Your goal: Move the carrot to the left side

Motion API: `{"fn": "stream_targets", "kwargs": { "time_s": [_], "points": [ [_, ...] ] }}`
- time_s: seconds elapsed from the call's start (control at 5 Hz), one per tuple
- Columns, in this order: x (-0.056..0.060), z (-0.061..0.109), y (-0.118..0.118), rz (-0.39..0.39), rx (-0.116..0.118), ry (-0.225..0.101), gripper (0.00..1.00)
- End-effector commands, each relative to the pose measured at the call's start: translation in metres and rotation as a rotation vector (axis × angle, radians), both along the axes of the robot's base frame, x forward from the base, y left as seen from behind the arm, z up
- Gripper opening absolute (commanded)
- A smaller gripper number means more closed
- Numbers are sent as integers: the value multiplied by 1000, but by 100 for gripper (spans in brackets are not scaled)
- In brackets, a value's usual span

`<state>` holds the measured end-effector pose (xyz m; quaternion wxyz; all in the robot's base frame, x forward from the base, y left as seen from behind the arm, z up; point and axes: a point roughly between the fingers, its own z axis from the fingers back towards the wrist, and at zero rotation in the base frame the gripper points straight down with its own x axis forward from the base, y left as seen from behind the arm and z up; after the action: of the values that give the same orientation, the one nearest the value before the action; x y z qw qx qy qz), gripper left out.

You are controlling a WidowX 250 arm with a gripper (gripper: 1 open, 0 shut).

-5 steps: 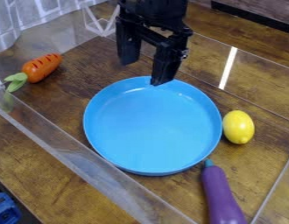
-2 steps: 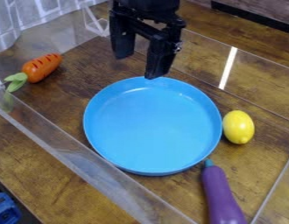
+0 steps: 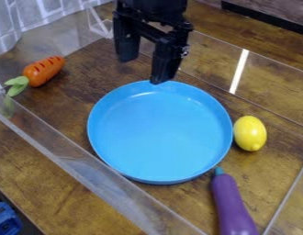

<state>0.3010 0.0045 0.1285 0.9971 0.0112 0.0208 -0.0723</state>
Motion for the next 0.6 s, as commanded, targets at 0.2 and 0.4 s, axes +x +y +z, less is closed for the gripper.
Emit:
{"fn": "stream_targets", "kwargs": {
  "time_s": [0.2,0.4],
  "points": [
    [4,14,-6,-20,11,-65,100],
    [4,14,-5,-17,6,-70,100]
  ]
}}
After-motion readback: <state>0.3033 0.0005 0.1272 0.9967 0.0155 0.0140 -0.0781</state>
